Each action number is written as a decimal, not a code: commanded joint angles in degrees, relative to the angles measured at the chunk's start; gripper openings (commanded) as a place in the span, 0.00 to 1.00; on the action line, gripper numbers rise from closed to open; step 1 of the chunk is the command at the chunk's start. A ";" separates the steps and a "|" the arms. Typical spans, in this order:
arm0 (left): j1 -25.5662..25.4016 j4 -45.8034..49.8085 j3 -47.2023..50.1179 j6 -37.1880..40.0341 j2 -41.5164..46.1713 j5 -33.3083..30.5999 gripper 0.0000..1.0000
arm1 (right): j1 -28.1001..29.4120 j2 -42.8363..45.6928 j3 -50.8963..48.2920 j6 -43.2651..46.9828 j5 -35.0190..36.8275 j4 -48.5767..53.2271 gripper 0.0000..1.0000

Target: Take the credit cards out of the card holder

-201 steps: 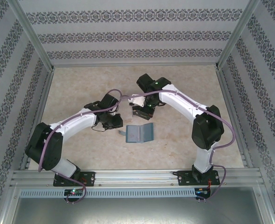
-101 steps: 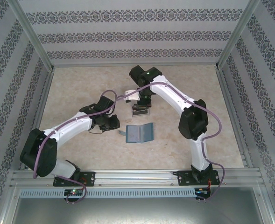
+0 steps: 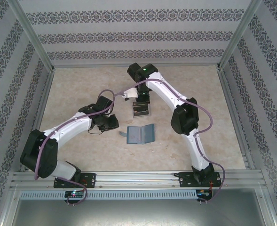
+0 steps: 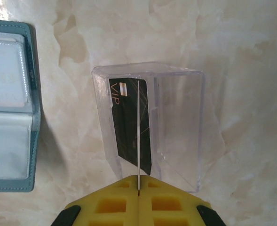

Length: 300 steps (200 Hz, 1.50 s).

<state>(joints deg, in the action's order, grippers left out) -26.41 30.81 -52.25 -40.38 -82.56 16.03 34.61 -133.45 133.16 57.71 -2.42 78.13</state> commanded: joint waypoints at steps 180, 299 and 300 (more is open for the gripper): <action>3.32 -2.92 -0.07 2.00 -4.36 3.44 0.18 | 0.50 -7.18 -2.07 -4.44 -5.87 3.62 0.03; 3.61 -2.16 -2.87 2.39 -6.23 5.16 0.18 | 0.46 -1.71 -2.65 -7.70 0.03 1.70 0.18; 3.63 -1.98 -2.99 2.36 -6.26 5.11 0.18 | 0.46 -1.68 -2.74 -7.75 0.04 1.64 0.18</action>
<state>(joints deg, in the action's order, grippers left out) -23.14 29.69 -52.56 -39.66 -88.27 20.73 34.63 -139.11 131.70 51.92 -4.67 79.92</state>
